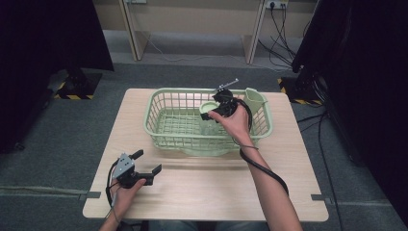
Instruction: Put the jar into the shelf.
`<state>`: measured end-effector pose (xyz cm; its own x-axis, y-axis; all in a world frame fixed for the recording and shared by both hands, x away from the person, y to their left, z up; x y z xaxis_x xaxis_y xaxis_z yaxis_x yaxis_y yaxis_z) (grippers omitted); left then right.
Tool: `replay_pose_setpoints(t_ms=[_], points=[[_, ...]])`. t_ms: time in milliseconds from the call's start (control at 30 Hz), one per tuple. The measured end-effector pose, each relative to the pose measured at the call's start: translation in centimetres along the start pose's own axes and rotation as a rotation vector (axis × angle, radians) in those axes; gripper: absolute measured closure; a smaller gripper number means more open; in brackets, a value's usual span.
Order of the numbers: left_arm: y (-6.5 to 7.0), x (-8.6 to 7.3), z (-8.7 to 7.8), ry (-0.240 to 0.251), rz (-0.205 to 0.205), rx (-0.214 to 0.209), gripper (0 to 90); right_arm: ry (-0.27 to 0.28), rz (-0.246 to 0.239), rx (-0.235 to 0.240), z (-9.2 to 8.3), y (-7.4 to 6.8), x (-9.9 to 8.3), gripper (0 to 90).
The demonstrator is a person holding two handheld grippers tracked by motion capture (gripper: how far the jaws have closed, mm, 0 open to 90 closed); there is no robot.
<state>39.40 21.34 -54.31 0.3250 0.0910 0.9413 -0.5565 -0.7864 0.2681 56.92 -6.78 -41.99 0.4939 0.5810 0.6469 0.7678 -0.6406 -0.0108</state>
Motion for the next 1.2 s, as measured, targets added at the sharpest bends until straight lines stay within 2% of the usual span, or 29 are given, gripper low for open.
replay_pose_setpoints(t_ms=[1167,1200], points=[[0.0,0.0,0.0,0.002,0.000,0.004,1.1,0.093,0.017,0.009,-4.7,-0.2,-2.4,5.1],[0.0,0.0,0.0,0.002,0.000,0.004,1.1,0.106,0.020,0.008,-5.3,-0.2,-2.7,5.1]])
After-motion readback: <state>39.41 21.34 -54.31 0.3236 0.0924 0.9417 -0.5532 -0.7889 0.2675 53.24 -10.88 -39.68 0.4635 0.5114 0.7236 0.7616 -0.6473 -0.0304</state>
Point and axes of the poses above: each handheld gripper's, and its own axes: z roughly forward along the jaws, x roughly out of its top, y roughly to its right, the point moved 5 cm from there along z, roughly forward along the jaws, and after that the axes turned 11 degrees about -z, right-handed, at the moved point
